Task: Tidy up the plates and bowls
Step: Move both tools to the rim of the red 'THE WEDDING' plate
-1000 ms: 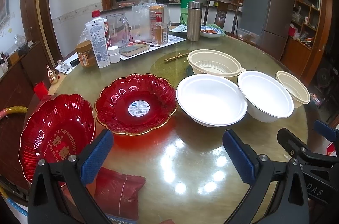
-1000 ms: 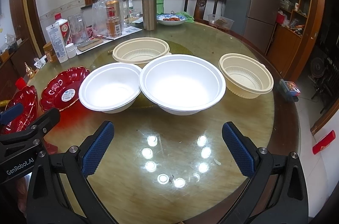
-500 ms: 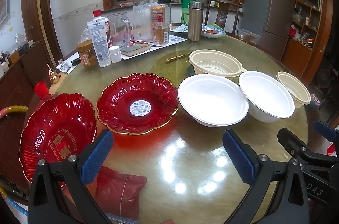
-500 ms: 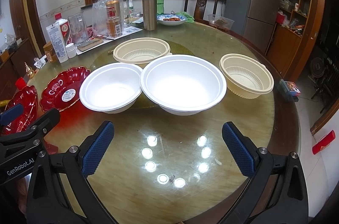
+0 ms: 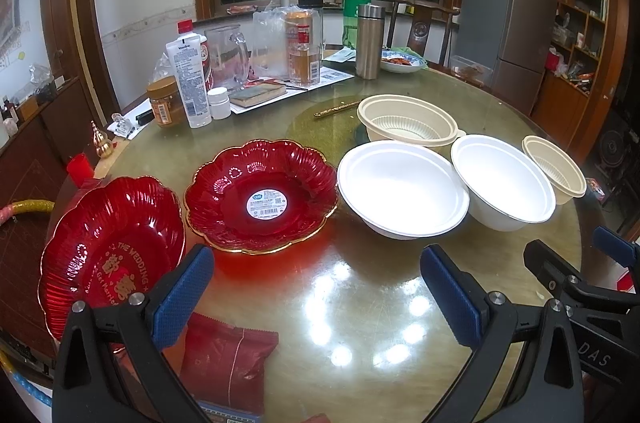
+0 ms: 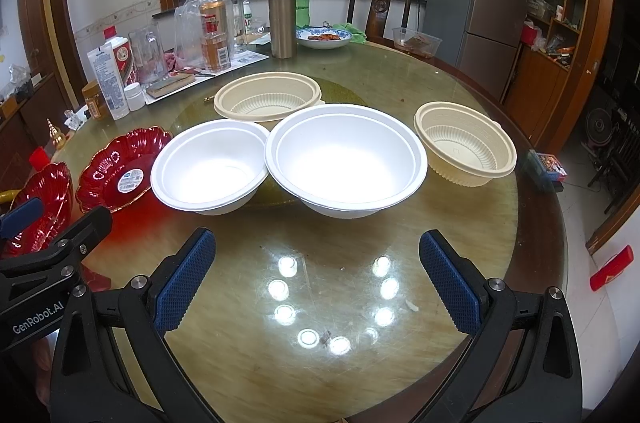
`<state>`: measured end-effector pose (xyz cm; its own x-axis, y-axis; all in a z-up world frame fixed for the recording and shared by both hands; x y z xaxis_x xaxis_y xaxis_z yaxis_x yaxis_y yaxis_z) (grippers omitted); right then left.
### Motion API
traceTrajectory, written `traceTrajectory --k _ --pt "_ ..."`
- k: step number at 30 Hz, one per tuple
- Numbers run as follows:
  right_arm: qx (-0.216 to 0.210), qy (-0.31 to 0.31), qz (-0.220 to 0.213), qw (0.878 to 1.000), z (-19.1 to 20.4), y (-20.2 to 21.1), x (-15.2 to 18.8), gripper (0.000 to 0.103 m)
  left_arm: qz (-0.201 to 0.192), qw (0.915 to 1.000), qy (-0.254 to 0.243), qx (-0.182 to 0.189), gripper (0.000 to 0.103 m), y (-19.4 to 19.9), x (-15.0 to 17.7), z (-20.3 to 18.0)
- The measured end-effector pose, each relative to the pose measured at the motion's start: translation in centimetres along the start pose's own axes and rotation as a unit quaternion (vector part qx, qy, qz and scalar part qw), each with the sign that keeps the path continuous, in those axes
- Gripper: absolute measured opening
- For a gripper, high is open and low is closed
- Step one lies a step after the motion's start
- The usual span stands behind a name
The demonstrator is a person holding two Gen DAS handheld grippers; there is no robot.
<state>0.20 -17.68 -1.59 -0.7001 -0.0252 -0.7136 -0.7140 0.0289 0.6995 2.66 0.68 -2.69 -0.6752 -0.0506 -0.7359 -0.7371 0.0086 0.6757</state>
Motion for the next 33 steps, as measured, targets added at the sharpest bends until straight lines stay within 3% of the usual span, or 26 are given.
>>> traceTrajectory --k 3,5,9,13,15,20,25,29,33 --pt "-0.003 -0.001 -0.002 1.000 0.1 0.1 -0.1 0.103 -0.001 1.0000 -0.002 0.005 0.103 0.3 -0.1 0.2" --pt "-0.013 -0.001 -0.007 1.000 0.4 0.3 -0.3 0.103 -0.006 0.9996 -0.005 0.027 0.103 1.5 -0.2 0.6" --pt "-0.069 -0.001 -0.025 0.997 2.4 1.5 -1.1 0.103 -0.056 0.9976 -0.002 0.039 0.103 5.7 -0.7 3.8" --pt "-0.141 0.012 -0.028 0.990 6.0 1.7 -1.9 0.103 -0.092 0.9947 0.047 0.003 0.103 8.6 -0.9 10.0" --pt "-0.198 0.018 -0.011 0.980 8.7 1.4 -2.1 0.103 -0.099 0.9914 0.079 -0.030 0.103 9.4 -0.7 14.1" --pt "-0.320 0.017 0.063 0.945 15.6 -0.4 -1.7 0.103 -0.061 0.9756 0.177 -0.115 0.102 8.1 1.1 24.1" --pt "-0.393 -0.002 0.123 0.911 21.1 -2.1 -0.7 0.096 -0.021 0.9566 0.255 -0.140 0.102 5.7 3.2 28.8" --pt "-0.405 -0.014 0.162 0.900 23.9 -3.8 0.1 0.095 0.012 0.9586 0.241 -0.151 0.102 3.3 4.1 28.3" --pt "-0.406 -0.029 0.188 0.894 25.5 -5.2 0.8 0.080 0.028 0.9613 0.228 -0.152 0.102 1.7 4.3 28.1"
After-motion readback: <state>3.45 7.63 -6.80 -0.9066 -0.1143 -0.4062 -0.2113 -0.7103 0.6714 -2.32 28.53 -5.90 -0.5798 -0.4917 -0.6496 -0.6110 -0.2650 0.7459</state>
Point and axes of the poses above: each gripper's, at about its wrist camera, not at the fingertips, and y roughly against the way its jaws point, z to its left, x to its underside, the point moved 5 cm from there along -y, roughly the way its jaws point, and after that the axes turned 2 degrees about y, right-handed, at the moved point
